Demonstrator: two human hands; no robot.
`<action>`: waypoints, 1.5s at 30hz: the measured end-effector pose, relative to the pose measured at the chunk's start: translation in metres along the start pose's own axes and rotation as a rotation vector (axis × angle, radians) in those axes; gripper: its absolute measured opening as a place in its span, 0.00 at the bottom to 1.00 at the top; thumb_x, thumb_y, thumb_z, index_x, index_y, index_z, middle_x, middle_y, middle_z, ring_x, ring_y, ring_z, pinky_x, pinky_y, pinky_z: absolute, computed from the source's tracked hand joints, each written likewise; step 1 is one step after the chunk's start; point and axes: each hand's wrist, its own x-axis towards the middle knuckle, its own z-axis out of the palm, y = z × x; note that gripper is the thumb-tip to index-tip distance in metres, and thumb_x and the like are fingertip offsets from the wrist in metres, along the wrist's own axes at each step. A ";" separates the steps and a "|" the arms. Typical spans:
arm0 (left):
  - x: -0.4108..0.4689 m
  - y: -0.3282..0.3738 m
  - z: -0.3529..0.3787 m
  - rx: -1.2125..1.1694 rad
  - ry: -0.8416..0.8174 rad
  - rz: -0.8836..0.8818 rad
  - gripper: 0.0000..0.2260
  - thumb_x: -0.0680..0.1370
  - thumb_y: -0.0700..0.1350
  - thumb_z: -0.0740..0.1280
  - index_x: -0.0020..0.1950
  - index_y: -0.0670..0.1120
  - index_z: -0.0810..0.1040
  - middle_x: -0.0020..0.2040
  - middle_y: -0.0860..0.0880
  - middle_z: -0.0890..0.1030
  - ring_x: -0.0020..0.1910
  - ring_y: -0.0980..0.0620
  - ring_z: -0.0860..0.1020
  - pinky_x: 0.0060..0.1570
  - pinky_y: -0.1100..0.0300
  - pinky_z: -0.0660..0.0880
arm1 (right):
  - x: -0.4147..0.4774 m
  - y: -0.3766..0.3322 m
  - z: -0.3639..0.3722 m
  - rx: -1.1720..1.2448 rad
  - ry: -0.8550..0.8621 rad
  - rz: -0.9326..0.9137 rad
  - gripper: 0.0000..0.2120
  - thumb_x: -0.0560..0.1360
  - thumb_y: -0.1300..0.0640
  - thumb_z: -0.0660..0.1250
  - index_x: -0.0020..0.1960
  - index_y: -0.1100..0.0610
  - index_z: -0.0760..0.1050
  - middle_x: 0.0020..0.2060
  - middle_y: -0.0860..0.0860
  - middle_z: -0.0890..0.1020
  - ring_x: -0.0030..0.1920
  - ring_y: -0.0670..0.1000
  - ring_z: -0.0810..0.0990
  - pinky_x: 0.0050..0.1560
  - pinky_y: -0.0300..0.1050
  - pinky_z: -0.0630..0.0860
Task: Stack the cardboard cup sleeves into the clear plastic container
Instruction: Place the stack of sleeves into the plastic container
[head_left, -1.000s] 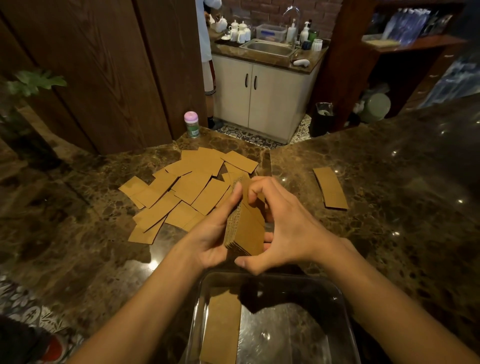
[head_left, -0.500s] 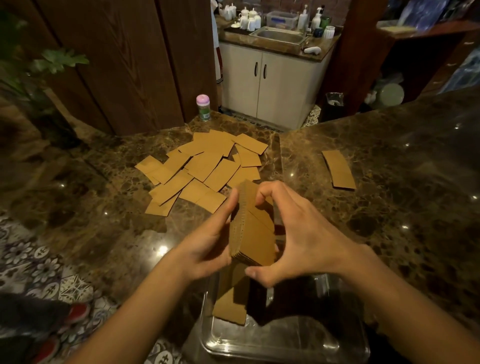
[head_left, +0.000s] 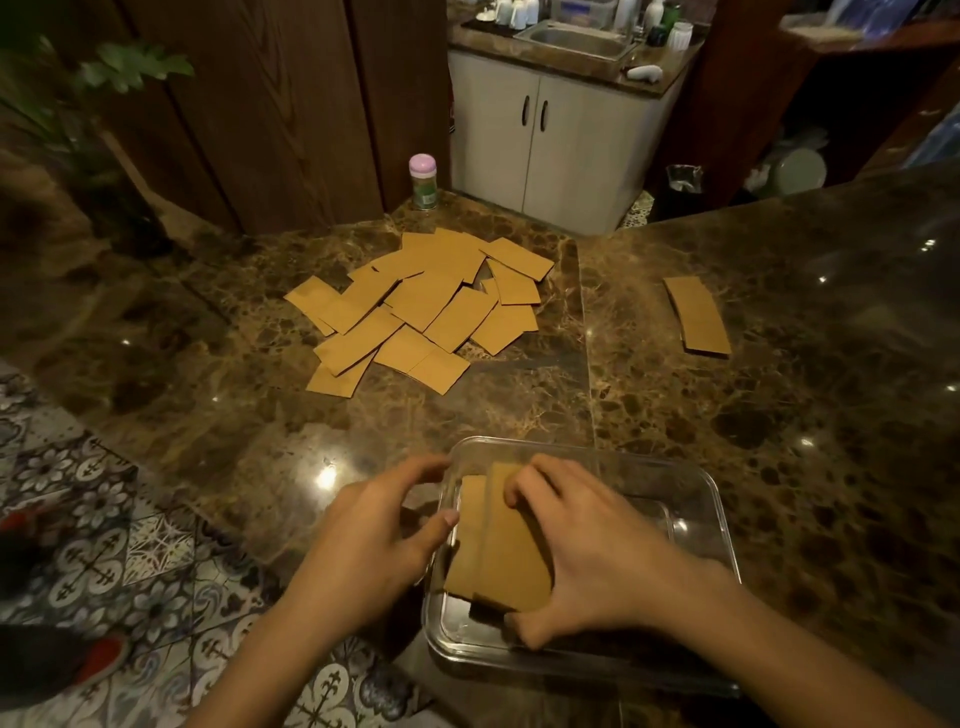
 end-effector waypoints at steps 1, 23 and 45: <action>0.000 0.001 0.002 0.024 0.009 0.000 0.18 0.77 0.50 0.74 0.65 0.63 0.77 0.59 0.65 0.82 0.49 0.62 0.83 0.54 0.57 0.82 | 0.005 -0.001 0.006 -0.030 -0.001 -0.005 0.45 0.61 0.29 0.77 0.67 0.43 0.57 0.69 0.46 0.63 0.67 0.48 0.62 0.68 0.44 0.68; 0.001 0.000 0.006 0.045 0.036 -0.055 0.10 0.78 0.50 0.72 0.57 0.62 0.84 0.45 0.57 0.87 0.40 0.59 0.84 0.46 0.51 0.82 | 0.019 -0.021 0.039 -0.049 0.031 0.078 0.40 0.71 0.40 0.75 0.74 0.48 0.57 0.78 0.53 0.51 0.63 0.63 0.77 0.55 0.57 0.81; -0.001 0.003 0.004 0.045 0.028 -0.069 0.09 0.78 0.50 0.72 0.56 0.63 0.83 0.45 0.60 0.86 0.41 0.60 0.83 0.48 0.54 0.82 | 0.011 -0.010 0.033 0.022 -0.004 0.036 0.33 0.69 0.38 0.75 0.67 0.48 0.65 0.77 0.48 0.52 0.59 0.58 0.79 0.55 0.54 0.80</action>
